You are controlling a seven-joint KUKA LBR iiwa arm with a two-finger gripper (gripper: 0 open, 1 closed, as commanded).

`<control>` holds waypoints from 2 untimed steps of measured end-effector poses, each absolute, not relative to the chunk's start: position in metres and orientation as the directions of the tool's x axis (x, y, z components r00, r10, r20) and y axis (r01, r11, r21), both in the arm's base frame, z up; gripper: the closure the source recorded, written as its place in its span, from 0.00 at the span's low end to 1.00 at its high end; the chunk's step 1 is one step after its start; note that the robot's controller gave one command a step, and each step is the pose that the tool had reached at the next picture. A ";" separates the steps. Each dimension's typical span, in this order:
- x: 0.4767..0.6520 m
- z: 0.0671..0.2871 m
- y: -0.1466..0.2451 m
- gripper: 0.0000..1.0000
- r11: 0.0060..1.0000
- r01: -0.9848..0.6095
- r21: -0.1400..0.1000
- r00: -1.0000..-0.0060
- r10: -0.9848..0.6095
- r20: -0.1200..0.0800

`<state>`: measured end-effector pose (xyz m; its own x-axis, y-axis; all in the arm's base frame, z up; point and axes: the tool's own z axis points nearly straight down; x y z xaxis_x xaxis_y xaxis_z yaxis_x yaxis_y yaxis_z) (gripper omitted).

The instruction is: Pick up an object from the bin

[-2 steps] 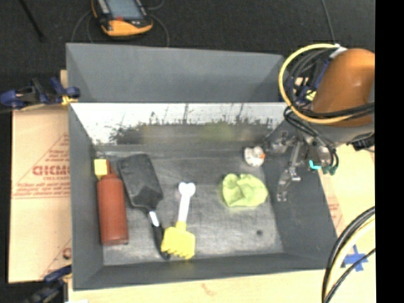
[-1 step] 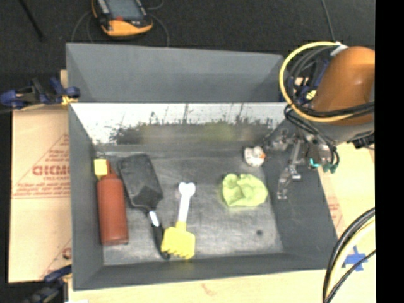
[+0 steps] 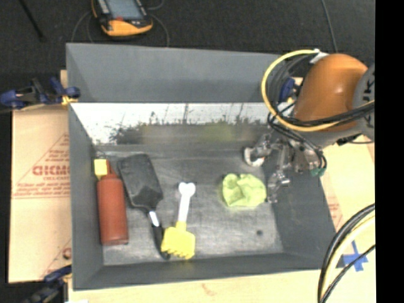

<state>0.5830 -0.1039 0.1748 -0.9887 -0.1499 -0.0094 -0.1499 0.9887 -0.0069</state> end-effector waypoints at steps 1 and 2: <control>0.597 0.082 -0.107 1.00 0.923 -0.384 -0.004 -0.923 -0.384 -0.006; 0.598 0.082 -0.107 1.00 0.923 -0.385 -0.004 -0.923 -0.385 -0.006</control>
Offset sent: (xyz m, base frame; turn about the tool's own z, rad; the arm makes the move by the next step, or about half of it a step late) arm 0.0000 0.0000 0.0000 0.0000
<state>0.5975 -0.1067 0.0824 -0.9230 -0.3847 -0.0063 -0.3847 0.9230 -0.0043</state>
